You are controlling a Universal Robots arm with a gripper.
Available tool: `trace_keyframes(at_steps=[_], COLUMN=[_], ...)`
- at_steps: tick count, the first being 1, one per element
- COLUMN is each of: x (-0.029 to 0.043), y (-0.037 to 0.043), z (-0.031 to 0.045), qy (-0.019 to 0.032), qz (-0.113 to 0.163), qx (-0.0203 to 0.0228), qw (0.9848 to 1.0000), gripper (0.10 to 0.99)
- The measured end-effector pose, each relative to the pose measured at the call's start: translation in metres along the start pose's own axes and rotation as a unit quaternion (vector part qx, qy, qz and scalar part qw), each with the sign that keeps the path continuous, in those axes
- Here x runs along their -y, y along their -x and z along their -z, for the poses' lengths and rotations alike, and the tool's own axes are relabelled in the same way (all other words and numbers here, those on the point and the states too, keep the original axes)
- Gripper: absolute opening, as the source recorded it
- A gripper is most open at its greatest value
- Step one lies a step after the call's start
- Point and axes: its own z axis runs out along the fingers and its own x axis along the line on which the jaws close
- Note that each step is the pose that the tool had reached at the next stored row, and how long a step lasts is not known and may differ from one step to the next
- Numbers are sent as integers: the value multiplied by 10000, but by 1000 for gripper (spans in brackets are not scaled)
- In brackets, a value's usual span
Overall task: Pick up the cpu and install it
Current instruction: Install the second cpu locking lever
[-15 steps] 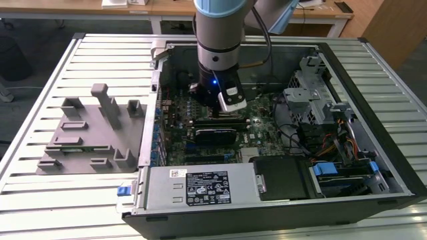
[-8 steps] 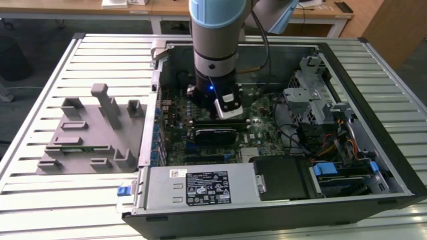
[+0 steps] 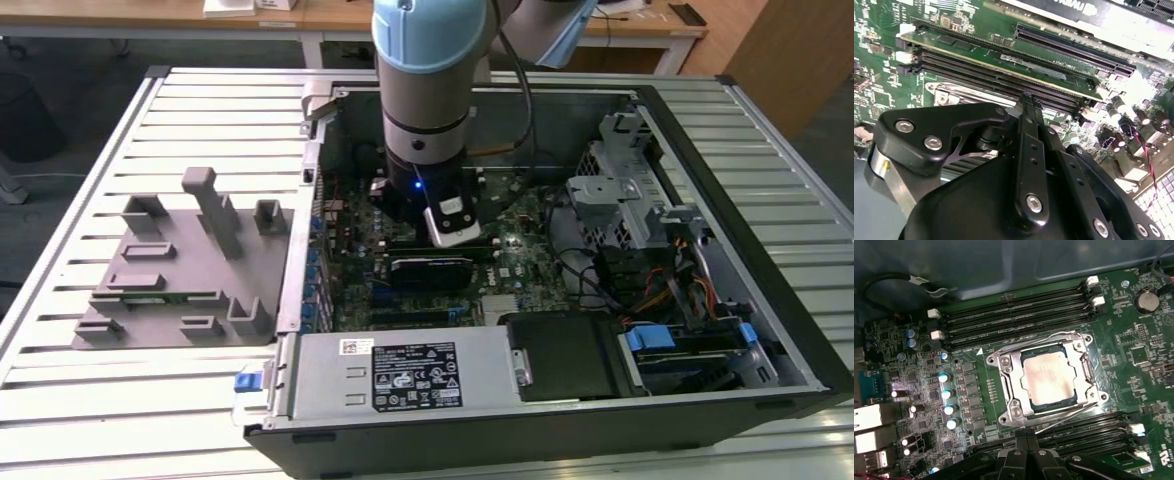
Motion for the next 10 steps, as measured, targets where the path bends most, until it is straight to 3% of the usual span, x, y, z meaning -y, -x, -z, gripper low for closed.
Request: trace_keyframes(at_steps=[7, 10], x=[19, 27], y=[-48, -67], z=[-53, -75], qy=[58, 121], qz=[0, -2], qx=[-13, -29], qw=[10000, 9999], gripper=[106, 106])
